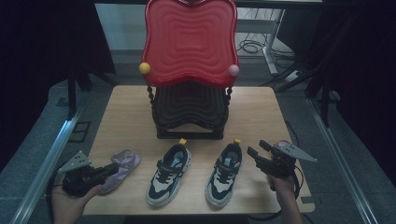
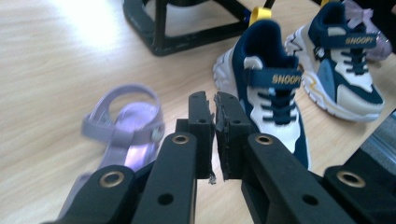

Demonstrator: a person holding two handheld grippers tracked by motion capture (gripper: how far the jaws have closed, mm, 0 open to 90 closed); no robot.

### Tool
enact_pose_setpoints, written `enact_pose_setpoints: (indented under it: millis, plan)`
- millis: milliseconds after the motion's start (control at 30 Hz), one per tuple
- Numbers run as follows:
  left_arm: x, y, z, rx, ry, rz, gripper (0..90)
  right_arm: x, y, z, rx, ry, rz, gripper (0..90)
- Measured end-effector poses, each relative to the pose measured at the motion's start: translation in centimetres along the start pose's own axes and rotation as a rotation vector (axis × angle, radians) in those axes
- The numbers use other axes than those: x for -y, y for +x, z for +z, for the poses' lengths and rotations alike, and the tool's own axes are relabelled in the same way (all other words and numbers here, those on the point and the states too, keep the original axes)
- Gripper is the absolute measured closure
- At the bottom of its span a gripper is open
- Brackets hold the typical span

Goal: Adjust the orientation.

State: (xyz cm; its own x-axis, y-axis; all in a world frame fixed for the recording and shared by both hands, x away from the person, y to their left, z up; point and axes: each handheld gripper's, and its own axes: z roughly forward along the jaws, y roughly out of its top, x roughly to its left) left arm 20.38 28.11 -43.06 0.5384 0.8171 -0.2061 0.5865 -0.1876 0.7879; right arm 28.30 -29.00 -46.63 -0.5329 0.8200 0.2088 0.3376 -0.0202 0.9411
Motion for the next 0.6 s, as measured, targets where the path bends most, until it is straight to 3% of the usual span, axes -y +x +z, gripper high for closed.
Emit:
enact_pose_setpoints:
  millis: [167,400,600]
  plan:
    - [1.1,0.7,-0.6,-0.017,0.011,-0.013,85.5,0.0,-0.1,0.1,-0.002,0.009,0.007,37.0]
    - [2.2,1.2,-0.9,-0.023,0.041,-0.009,84.9,0.2,0.6,0.5,-0.004,0.036,-0.025,36.5]
    - [3.4,1.9,-1.0,-0.034,0.097,-0.035,86.8,0.4,0.6,0.4,0.005,0.038,-0.025,36.1]
